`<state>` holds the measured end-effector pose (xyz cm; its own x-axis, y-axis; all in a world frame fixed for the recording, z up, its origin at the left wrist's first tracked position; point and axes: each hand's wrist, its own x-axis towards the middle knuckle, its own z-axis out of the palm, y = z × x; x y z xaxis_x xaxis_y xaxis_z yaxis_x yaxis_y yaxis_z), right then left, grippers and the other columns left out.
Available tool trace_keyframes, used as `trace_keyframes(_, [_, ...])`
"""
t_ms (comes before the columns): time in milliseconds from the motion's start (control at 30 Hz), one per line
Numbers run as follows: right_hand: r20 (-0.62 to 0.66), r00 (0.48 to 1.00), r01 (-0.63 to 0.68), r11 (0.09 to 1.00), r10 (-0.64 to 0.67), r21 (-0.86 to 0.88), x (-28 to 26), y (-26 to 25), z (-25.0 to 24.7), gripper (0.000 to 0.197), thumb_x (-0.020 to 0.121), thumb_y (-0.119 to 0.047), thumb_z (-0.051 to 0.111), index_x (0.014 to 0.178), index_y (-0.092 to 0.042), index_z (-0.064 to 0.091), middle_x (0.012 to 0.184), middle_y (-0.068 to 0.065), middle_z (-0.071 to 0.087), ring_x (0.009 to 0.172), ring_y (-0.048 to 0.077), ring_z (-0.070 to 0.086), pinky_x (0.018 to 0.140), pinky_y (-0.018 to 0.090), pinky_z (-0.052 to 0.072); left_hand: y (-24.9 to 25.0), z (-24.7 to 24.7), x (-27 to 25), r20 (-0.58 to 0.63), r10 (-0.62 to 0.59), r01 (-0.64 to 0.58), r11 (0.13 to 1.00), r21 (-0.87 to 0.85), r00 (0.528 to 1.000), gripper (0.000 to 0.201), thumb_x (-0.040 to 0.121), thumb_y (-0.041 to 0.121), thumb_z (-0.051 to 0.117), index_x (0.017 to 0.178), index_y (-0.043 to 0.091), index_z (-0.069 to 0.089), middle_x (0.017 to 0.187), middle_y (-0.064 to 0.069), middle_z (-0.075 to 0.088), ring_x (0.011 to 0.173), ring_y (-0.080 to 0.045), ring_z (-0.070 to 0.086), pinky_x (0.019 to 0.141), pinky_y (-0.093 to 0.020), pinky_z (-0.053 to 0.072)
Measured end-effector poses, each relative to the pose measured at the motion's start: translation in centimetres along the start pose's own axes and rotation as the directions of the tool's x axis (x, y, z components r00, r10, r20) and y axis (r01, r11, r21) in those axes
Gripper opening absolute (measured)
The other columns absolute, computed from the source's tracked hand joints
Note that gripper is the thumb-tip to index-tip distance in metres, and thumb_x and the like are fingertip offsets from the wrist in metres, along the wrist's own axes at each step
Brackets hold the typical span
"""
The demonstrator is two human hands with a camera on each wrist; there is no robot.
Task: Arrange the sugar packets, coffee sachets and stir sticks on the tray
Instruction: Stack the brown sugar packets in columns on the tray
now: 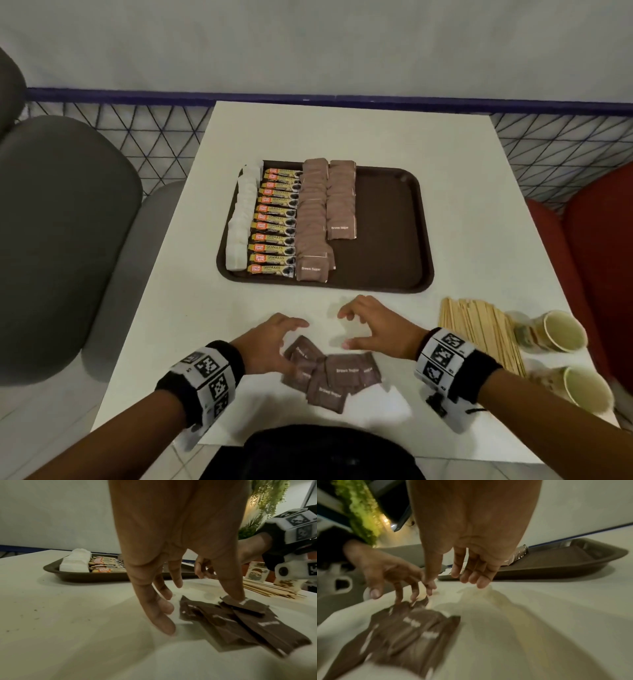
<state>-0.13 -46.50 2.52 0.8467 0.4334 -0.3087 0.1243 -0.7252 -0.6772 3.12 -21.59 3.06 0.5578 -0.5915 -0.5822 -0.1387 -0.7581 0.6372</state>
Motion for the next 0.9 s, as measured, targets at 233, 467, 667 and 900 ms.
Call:
trace_keyframes(233, [0.241, 0.967, -0.015, 0.965, 0.081, -0.262, -3.1, -0.6, 1.7, 0.089, 0.068, -0.034, 0.078, 0.139, -0.018, 0.027, 0.128, 0.002, 0.034, 0.117, 0.017, 0.032, 0.097, 0.027, 0.034, 0.3, 2.6, -0.3, 0.008, -0.017, 0.014, 0.961, 0.275, 1.000, 0.099, 0.062, 0.027, 0.084, 0.142, 0.022, 0.028, 0.133, -0.002, 0.024, 0.117, -0.023, 0.040, 0.101, -0.031, 0.041])
trace_keyframes(467, [0.154, 0.988, 0.003, 0.974, 0.032, -0.225, -2.4, -1.2, 3.2, 0.062, 0.080, -0.023, 0.068, 0.133, -0.010, 0.038, 0.121, 0.009, 0.043, 0.110, 0.022, 0.039, 0.086, 0.019, 0.027, 0.2, 3.0, -0.5, -0.020, -0.007, 0.013, 0.956, 0.292, 1.000, 0.092, 0.065, 0.020, 0.083, 0.141, 0.017, 0.030, 0.131, -0.006, 0.030, 0.119, -0.023, 0.039, 0.099, -0.028, 0.040])
trace_keyframes(667, [0.095, 0.995, -0.017, 1.000, 0.017, 0.002, -0.8, -2.9, 4.3, 0.072, 0.075, -0.021, 0.073, 0.136, -0.013, 0.035, 0.125, 0.009, 0.037, 0.119, 0.020, 0.036, 0.101, 0.022, 0.032, -0.5, 3.4, -0.9, -0.101, -0.010, 0.026, 0.986, 0.163, 0.995, 0.061, 0.074, 0.023, 0.075, 0.126, 0.016, 0.043, 0.106, 0.001, 0.039, 0.093, -0.015, 0.044, 0.077, -0.020, 0.037])
trace_keyframes(900, [0.190, 0.966, 0.238, 0.899, -0.178, -0.368, -1.5, -2.6, 5.7, 0.092, 0.063, -0.056, 0.073, 0.137, -0.022, 0.030, 0.142, 0.009, 0.027, 0.127, 0.025, 0.026, 0.106, 0.035, 0.027, -0.5, 3.8, -0.6, -0.138, -0.034, 0.053, 0.990, 0.131, 0.990, 0.055, 0.073, 0.020, 0.076, 0.119, 0.012, 0.046, 0.102, 0.001, 0.040, 0.086, -0.016, 0.044, 0.075, -0.023, 0.038])
